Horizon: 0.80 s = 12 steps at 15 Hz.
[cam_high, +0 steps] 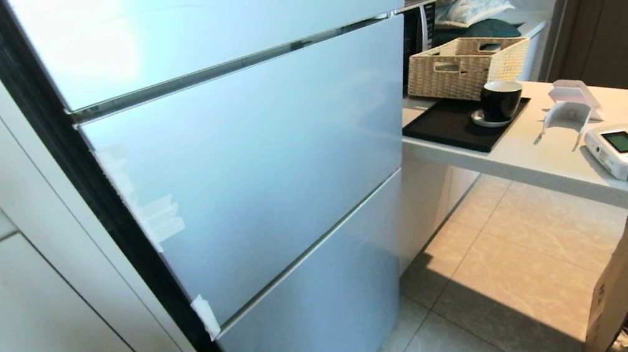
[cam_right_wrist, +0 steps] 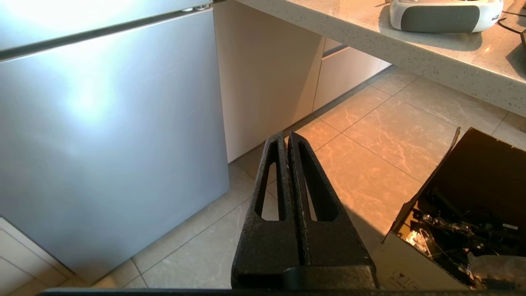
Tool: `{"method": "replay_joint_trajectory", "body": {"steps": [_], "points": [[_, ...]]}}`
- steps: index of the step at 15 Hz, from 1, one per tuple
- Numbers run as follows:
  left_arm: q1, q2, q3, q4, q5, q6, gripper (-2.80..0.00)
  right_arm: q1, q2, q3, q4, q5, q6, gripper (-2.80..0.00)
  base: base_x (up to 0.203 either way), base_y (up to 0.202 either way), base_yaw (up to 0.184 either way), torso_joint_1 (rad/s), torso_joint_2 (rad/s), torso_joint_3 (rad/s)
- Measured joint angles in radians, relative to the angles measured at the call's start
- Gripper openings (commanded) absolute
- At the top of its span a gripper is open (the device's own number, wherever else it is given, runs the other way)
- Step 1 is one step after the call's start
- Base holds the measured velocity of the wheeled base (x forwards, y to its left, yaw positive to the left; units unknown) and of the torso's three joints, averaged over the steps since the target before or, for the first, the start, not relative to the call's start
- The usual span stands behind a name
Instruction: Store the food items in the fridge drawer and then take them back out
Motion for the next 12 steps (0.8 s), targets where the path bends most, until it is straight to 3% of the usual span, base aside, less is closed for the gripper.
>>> {"method": "replay_joint_trajectory", "body": {"steps": [8, 12], "points": [[0.0, 0.0, 0.0, 0.0, 0.0, 0.0, -2.8, -0.001, -0.003, 0.001, -0.001, 0.013, -0.043, -2.8, 0.0, 0.0, 0.0, 0.0, 0.0, 0.0], [0.0, 0.0, 0.0, 0.0, 0.0, 0.0, -2.8, -0.001, -0.003, 0.002, -0.002, 0.004, 0.0, -2.8, 0.0, 0.0, 0.0, 0.0, 0.0, 0.0]]}}
